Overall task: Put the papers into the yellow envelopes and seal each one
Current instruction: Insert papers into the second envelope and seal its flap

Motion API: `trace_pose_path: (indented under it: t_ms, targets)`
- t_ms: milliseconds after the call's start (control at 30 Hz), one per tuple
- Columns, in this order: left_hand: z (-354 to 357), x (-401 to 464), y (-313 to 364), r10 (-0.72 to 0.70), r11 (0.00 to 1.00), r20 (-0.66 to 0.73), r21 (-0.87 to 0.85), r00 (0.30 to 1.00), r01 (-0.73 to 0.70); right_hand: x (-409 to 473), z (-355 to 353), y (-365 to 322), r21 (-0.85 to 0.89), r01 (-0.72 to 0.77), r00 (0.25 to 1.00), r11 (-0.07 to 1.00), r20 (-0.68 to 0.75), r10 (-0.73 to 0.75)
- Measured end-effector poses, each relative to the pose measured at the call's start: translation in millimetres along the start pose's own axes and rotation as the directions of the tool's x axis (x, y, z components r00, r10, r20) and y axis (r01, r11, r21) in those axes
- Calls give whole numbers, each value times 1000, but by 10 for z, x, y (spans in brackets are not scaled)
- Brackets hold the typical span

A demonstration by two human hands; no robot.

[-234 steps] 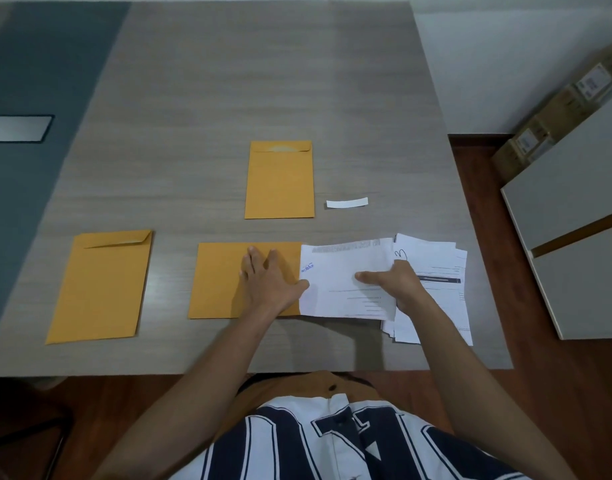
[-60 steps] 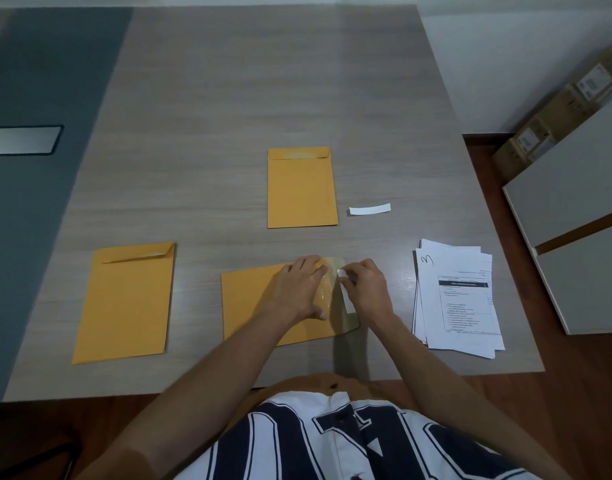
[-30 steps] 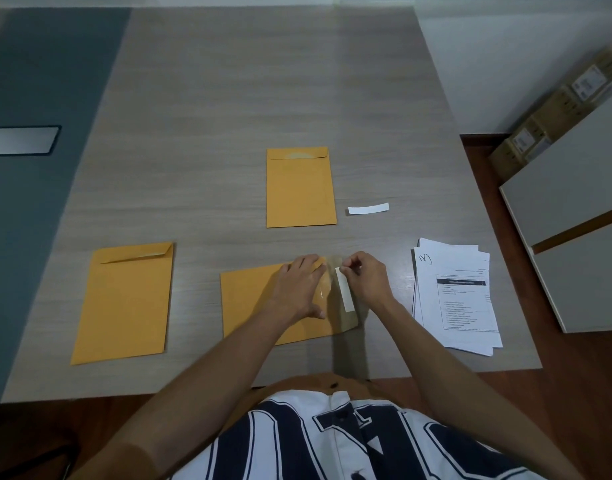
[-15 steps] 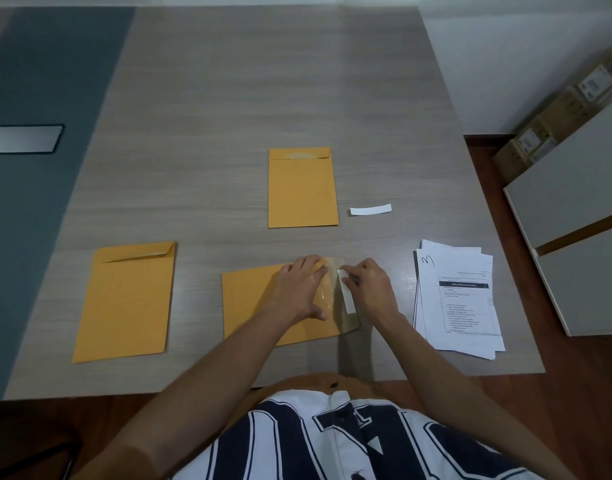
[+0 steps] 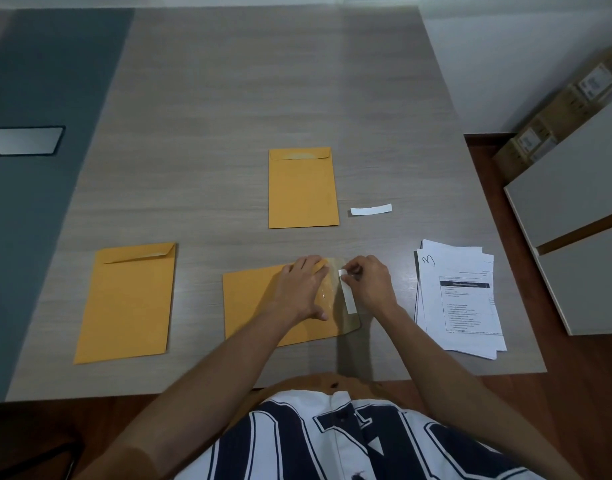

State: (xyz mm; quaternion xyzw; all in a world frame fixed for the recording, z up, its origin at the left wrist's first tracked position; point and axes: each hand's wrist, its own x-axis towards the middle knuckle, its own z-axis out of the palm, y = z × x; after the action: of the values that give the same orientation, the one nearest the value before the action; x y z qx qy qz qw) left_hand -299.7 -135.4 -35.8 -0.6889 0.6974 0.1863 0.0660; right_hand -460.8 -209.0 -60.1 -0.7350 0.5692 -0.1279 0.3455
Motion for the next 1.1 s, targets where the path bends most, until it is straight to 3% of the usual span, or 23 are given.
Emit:
trace_pose_path:
  t_ms: [700,833,1000,1100]
  targets:
    - [-1,25,1,-10,1000,-30,5,1000,10,3,-64,-117,91,27,999,995,15,-29]
    - [-10,88,2,-44,999,-40,-1,998,44,-20,-195,-192,264,-23,998,964,-46,37]
    - [-52,189,-45,-127,992,-43,-23,991,126,86,-384,-257,560,-142,959,816,-126,253]
    - [-94,249,-99,-156,986,-38,-57,987,153,230,-469,-219,623,-201,933,756,-114,341]
